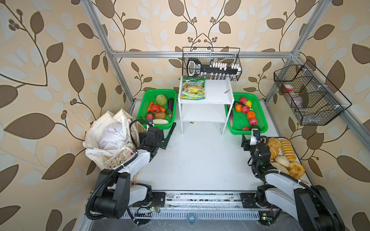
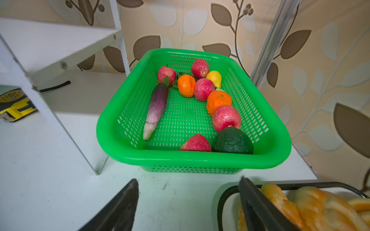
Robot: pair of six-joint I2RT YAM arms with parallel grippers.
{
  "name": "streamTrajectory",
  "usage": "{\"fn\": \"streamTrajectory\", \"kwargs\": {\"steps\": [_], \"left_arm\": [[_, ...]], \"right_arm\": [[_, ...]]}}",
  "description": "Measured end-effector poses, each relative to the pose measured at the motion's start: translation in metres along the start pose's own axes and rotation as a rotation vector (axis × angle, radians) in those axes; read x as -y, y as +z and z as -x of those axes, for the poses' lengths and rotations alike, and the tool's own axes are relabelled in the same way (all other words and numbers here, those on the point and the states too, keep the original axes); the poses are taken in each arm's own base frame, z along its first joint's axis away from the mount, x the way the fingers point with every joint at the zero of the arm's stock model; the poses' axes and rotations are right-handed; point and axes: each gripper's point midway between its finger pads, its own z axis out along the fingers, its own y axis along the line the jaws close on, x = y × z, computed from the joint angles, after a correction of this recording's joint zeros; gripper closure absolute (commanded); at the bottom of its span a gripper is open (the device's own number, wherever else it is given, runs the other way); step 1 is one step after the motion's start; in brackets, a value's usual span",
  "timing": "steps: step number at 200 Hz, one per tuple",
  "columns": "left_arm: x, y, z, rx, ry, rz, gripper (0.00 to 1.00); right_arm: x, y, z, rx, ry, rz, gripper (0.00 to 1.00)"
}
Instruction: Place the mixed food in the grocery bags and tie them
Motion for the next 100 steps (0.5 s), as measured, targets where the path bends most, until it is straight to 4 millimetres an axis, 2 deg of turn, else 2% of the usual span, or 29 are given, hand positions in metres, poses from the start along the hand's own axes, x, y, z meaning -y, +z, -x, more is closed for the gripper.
{"fn": "streamTrajectory", "kwargs": {"steps": [37, 66, 100], "left_arm": [[0.002, 0.013, -0.009, 0.027, -0.004, -0.007, 0.01], [0.006, 0.018, -0.023, 0.045, 0.011, -0.032, 0.01], [0.009, 0.028, -0.043, 0.050, 0.023, -0.057, 0.01]], "right_arm": [[-0.009, -0.001, 0.007, 0.057, 0.007, 0.066, 0.21], [-0.015, -0.002, -0.013, 0.038, -0.003, 0.097, 0.21], [-0.016, 0.007, -0.032, -0.007, -0.007, 0.087, 0.21]]}}
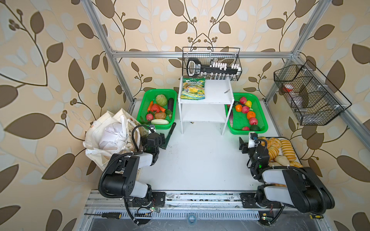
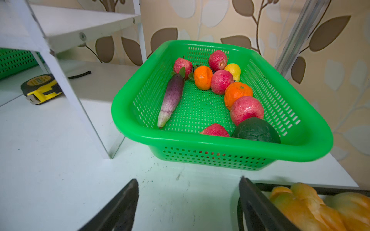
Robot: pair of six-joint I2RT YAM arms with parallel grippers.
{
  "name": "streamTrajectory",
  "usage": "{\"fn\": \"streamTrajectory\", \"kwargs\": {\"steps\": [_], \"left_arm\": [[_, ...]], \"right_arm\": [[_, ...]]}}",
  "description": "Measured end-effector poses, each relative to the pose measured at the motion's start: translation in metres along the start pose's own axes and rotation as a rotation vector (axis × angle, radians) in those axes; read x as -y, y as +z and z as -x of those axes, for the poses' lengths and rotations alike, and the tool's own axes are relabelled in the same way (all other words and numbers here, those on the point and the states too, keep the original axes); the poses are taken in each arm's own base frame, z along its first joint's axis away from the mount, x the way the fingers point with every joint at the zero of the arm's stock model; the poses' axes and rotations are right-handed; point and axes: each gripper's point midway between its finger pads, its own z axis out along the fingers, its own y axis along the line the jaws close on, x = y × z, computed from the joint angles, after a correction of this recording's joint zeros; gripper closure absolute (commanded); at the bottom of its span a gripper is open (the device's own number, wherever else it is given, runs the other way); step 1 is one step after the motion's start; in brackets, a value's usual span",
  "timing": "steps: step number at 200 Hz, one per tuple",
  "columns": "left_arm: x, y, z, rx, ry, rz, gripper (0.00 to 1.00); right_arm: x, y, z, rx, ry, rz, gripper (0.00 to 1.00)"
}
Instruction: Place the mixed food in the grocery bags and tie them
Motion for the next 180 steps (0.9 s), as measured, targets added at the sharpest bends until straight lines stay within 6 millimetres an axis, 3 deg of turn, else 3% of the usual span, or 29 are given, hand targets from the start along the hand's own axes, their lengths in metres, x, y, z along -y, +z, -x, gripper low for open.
{"fn": "streamTrajectory", "kwargs": {"steps": [33, 36, 40, 180], "left_arm": [[-0.005, 0.008, -0.003, 0.020, -0.026, 0.003, 0.01], [-0.006, 0.008, -0.004, 0.016, -0.030, 0.003, 0.01], [-0.007, 0.009, -0.005, 0.012, -0.033, 0.004, 0.01], [-0.013, 0.012, -0.001, 0.014, -0.073, 0.005, 0.01]], "right_arm": [[0.016, 0.011, 0.009, -0.003, 0.043, -0.067, 0.16], [0.017, 0.012, 0.010, 0.001, 0.050, -0.071, 0.04], [0.020, 0.013, 0.013, 0.007, 0.056, -0.080, 0.00], [0.026, 0.015, 0.012, -0.003, 0.081, -0.107, 0.00]]}}
